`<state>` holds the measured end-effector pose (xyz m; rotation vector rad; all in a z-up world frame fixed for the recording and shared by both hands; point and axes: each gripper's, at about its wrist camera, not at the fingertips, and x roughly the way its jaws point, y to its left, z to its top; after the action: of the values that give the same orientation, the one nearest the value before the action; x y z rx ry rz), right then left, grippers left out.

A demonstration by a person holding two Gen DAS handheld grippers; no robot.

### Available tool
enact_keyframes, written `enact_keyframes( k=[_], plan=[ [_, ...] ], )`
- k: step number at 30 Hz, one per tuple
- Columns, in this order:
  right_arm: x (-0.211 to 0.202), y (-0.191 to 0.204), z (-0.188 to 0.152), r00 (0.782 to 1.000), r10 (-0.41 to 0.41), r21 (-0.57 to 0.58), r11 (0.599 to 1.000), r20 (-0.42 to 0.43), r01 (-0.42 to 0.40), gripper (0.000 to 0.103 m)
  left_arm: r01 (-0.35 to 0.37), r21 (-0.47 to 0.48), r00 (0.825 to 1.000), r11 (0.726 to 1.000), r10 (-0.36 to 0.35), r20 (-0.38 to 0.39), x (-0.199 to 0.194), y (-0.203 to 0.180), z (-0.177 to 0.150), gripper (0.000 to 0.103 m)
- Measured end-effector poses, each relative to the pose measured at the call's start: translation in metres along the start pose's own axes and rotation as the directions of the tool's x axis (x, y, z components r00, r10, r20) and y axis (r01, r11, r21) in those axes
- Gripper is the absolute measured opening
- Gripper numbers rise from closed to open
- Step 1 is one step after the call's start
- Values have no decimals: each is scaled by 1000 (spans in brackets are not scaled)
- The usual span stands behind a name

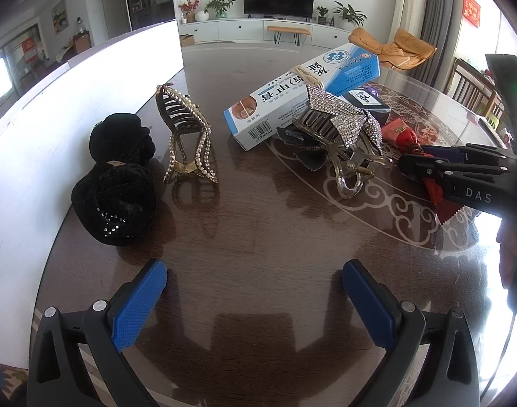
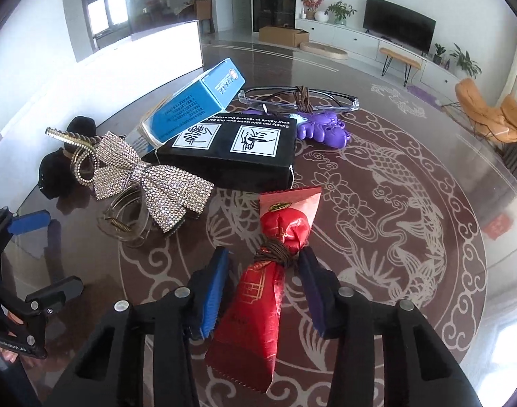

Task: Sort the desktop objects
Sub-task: 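Grasp the red tube-shaped candy pack with the right tool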

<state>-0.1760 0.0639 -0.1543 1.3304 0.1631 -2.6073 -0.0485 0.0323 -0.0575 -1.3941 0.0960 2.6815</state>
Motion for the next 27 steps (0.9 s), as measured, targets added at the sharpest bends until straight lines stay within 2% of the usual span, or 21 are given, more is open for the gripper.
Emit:
enact_keyframes(
  k=[7,20,27],
  plan=[
    [-10,7,-12,999,-30,16,999,31,29,24,0,0,1000,1000,0,0,0,0,0,103],
    [-28,43,-42,998,44,-58,997,54,-41,24,0,0,1000,1000,0,0,1,0,0,103],
    [-38,47,-58,998,27,-73,997,55,-23,24,0,0,1000,1000,0,0,1,0,0,103]
  ],
)
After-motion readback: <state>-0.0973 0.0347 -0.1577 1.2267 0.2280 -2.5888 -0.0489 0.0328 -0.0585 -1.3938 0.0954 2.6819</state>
